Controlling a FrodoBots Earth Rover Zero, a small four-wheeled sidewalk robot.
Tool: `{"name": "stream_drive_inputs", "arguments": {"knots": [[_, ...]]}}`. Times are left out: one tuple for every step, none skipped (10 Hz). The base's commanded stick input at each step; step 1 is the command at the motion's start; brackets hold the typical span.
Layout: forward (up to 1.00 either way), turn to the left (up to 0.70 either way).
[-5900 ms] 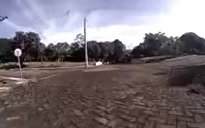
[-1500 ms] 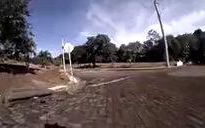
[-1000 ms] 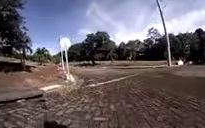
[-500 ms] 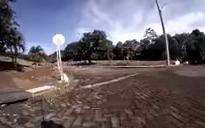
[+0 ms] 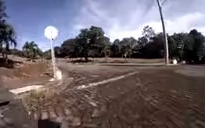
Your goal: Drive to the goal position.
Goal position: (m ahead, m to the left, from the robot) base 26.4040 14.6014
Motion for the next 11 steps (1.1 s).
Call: {"name": "stream_drive_inputs", "arguments": {"knots": [[1.0, 0.0], [1.0, 0.0], [1.0, 0.0], [1.0, 0.0], [1.0, 0.0], [1.0, 0.0], [1.0, 0.0], [1.0, 0.0], [1.0, 0.0], [1.0, 0.0], [1.0, 0.0]]}}
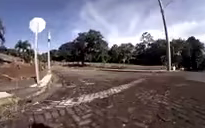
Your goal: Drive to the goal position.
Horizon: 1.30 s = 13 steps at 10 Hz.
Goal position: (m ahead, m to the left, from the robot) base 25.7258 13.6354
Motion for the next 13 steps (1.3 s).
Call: {"name": "stream_drive_inputs", "arguments": {"knots": [[1.0, 0.0], [1.0, 0.0], [1.0, 0.0], [1.0, 0.0], [1.0, 0.0], [1.0, 0.0], [1.0, 0.0], [1.0, 0.0], [1.0, 0.0], [1.0, 0.0], [1.0, 0.0], [1.0, 0.0], [1.0, 0.0]]}}
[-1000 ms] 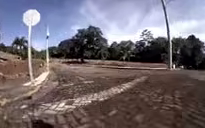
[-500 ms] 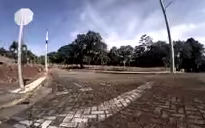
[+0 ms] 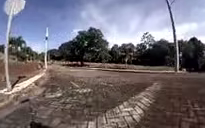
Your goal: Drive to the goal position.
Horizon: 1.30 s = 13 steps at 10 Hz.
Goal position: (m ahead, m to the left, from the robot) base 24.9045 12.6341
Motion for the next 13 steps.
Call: {"name": "stream_drive_inputs", "arguments": {"knots": [[1.0, 0.0], [1.0, 0.0], [1.0, 0.0], [1.0, 0.0], [1.0, 0.0], [1.0, 0.0], [1.0, 0.0], [1.0, 0.0], [1.0, 0.0], [1.0, 0.0], [1.0, 0.0], [1.0, 0.0], [1.0, 0.0]]}}
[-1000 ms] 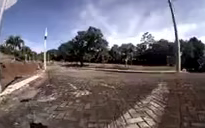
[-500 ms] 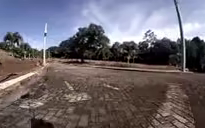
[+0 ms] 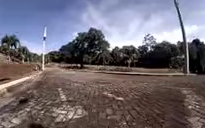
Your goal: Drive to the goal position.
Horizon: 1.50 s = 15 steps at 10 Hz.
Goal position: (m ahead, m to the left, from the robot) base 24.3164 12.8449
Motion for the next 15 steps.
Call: {"name": "stream_drive_inputs", "arguments": {"knots": [[1.0, 0.0], [1.0, 0.0], [1.0, 0.0], [1.0, 0.0], [1.0, 0.0], [1.0, 0.0], [1.0, 0.0], [1.0, 0.0], [1.0, 0.0], [1.0, 0.0], [1.0, 0.0], [1.0, 0.0], [1.0, 0.0], [1.0, 0.0], [1.0, 0.0]]}}
